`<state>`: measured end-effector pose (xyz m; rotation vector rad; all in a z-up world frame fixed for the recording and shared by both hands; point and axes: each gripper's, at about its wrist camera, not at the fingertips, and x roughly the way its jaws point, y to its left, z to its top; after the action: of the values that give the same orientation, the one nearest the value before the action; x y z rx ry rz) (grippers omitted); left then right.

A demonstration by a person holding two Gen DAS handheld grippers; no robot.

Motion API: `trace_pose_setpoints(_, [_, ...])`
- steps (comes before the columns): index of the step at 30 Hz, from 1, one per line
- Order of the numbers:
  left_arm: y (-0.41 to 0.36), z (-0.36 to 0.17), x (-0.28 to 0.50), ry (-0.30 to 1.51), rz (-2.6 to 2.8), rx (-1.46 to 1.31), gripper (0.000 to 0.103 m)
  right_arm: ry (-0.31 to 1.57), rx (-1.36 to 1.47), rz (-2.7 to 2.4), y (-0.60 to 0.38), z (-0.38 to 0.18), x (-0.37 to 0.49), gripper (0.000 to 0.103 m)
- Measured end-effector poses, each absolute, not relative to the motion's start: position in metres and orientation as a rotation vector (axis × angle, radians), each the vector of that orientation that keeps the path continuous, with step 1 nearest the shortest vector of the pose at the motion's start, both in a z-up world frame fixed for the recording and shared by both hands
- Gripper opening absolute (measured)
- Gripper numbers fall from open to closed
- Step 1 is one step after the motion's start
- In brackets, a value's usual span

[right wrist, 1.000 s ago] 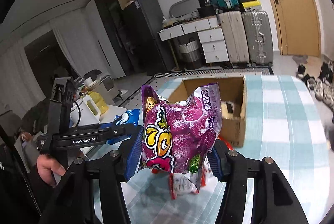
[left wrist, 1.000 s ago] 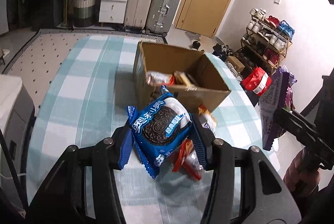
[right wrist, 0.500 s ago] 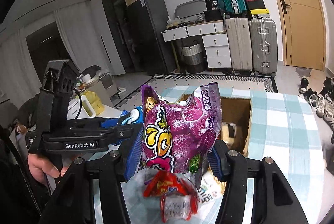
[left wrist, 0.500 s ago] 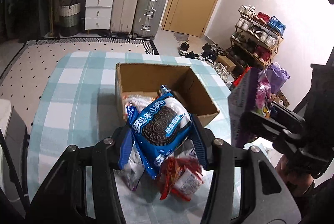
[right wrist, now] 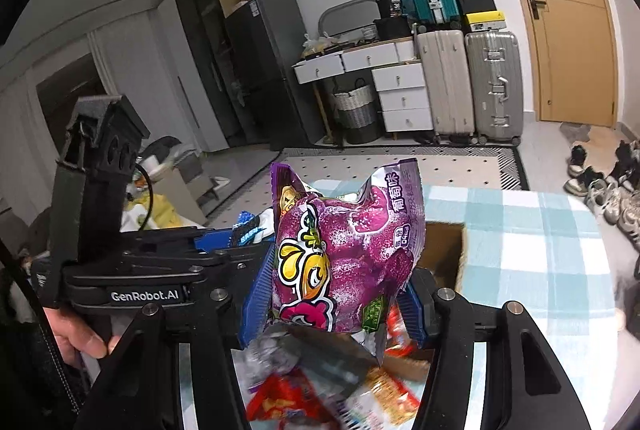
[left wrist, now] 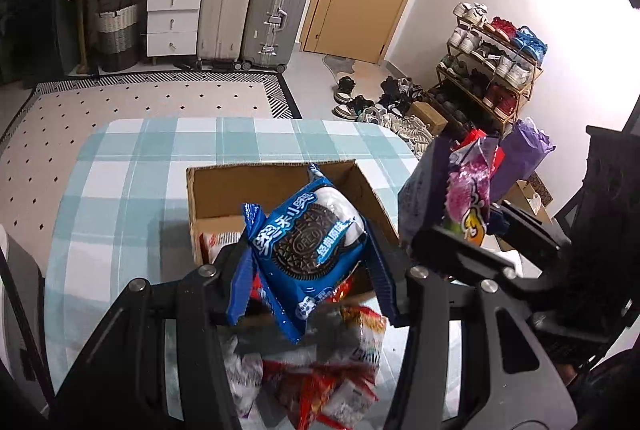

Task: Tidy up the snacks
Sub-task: 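Lift and carry the Oreo pack and purple bag over the cardboard box, then open both tools to drop the two snacks into the box, then withdraw both tools from the box toward the remaining snacks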

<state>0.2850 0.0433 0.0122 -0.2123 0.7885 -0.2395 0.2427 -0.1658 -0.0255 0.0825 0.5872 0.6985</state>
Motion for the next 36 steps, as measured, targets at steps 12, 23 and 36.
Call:
trace_pose_setpoints(12, [0.046,-0.01,0.342,0.843,-0.228,-0.186,0.047,0.655,0.089,0.669,-0.16,-0.048,0.305,0.057])
trace_pose_setpoints(23, [0.045,-0.047,0.372,0.888,-0.245,-0.194,0.047,0.702,0.074,0.648,-0.157,-0.077,0.338,0.057])
trace_pose_setpoints(36, [0.053,-0.057,0.379,0.896,-0.198,-0.194,0.073,0.693,0.067,0.595,-0.164,-0.091,0.348,0.071])
